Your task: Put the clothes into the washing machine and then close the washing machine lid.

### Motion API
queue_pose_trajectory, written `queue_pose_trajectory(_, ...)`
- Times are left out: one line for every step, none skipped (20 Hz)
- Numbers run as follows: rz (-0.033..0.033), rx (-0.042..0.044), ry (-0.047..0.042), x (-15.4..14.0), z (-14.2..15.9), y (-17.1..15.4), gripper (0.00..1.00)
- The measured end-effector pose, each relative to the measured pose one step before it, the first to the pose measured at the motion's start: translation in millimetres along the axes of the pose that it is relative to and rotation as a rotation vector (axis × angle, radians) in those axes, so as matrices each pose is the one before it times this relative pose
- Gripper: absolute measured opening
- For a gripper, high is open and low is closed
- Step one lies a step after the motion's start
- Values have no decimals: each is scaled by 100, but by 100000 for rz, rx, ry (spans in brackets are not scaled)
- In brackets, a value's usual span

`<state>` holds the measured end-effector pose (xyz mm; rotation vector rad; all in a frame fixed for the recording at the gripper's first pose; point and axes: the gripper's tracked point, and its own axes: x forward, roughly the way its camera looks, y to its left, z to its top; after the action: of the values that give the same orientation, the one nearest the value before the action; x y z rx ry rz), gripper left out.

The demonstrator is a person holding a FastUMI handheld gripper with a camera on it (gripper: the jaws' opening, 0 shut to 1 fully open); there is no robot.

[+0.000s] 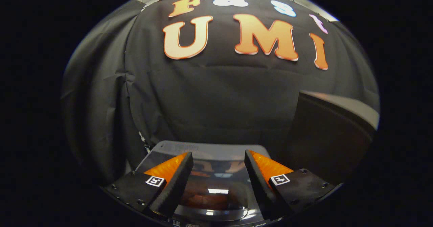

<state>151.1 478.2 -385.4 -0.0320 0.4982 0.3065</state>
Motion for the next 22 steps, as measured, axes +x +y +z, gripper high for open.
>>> queue_pose_trajectory(-341, 457, 1402, -118, -708, -14, 98)
queue_pose_trajectory(-662, -503, -89, -365, -277, 52, 98)
queue_pose_trajectory(-473, -406, -692, -269, 415, -46, 98)
queue_pose_trajectory(286, -184, -990, -166, 514, 178, 98)
queue_pose_trajectory(635, -94, -1162, -340, 837, 255, 98)
queue_pose_trajectory(506, -36, -708, -602, 827, 194, 98)
queue_pose_trajectory(561, 14, -1016, -509, 736, 118, 98)
queue_pose_trajectory(209, 196, -1474, -336, 1019, 21, 98)
queue_pose_trajectory(14, 484, -1978, -340, 1149, 21, 98)
queue_pose_trajectory(-305, 897, -2646, -579, 1647, 104, 98)
queue_pose_trajectory(-405, 811, -2154, -594, 1586, -11, 98)
queue_pose_trajectory(224, 1184, -3085, -633, 1701, 51, 98)
queue_pose_trajectory(430, 1416, -3700, -979, 1991, -158, 98)
queue_pose_trajectory(281, 1744, -4134, -812, 2222, -104, 98)
queue_pose_trajectory(778, 1507, -3142, -797, 1941, -308, 98)
queue_pose_trajectory(906, 1134, -2538, -785, 2113, -515, 97)
queue_pose_trajectory(399, 810, -2160, -832, 2179, -808, 97)
queue_pose_trajectory(64, 982, -2119, -577, 1907, -935, 97)
queue_pose_trajectory(130, 1169, -2494, -912, 2100, -975, 97)
queue_pose_trajectory(-73, 1155, -2014, -733, 1724, -975, 97)
queue_pose_trajectory(-358, 975, -1855, -705, 1744, -1015, 97)
queue_pose_trajectory(-590, 227, -1925, -762, 1498, -1033, 97)
